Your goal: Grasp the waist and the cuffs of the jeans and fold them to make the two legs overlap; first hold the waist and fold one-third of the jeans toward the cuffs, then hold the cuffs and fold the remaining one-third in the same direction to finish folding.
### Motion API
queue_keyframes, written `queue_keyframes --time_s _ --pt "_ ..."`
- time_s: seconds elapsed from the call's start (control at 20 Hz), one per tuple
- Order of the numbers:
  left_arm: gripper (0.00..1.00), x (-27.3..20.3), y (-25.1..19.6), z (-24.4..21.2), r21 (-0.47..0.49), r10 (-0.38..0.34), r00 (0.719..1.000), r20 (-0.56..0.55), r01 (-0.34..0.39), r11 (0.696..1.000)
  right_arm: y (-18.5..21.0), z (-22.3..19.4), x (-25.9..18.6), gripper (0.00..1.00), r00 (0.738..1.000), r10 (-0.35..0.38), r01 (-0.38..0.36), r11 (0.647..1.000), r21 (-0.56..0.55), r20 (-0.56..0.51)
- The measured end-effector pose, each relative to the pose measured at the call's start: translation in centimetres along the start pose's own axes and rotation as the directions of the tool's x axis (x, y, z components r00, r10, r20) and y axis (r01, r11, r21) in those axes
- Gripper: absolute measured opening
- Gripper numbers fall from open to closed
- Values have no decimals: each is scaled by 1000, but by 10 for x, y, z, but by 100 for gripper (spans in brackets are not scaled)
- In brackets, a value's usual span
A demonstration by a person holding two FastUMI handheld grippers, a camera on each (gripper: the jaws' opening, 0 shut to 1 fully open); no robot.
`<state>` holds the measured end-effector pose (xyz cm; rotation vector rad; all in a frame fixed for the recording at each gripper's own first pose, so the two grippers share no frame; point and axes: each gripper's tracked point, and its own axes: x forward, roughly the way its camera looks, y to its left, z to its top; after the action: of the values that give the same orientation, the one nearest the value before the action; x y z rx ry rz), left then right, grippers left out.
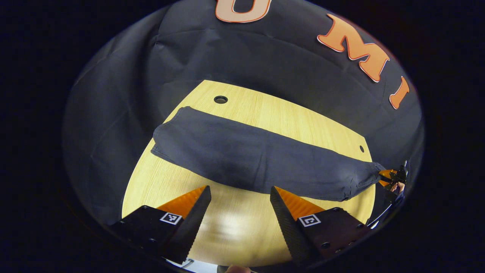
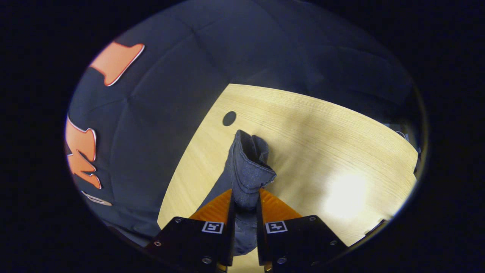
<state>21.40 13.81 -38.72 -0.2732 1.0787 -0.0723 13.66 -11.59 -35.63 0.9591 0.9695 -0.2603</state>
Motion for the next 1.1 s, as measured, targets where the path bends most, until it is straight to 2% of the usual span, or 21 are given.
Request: queue_keyframes --time_s 0.4,0.6,1.1 --pt "96 -5 4 12 -25 -21 1000 16 21 999 77 -42 -37 26 995 101 -101 990 -102 2" --pt "96 -6 8 11 -30 -27 1000 11 27 999 114 -73 -46 25 987 155 -158 977 -140 -31" --pt "96 -7 13 7 -40 -31 1000 4 31 999 185 -155 -60 26 965 227 -256 930 -263 -134"
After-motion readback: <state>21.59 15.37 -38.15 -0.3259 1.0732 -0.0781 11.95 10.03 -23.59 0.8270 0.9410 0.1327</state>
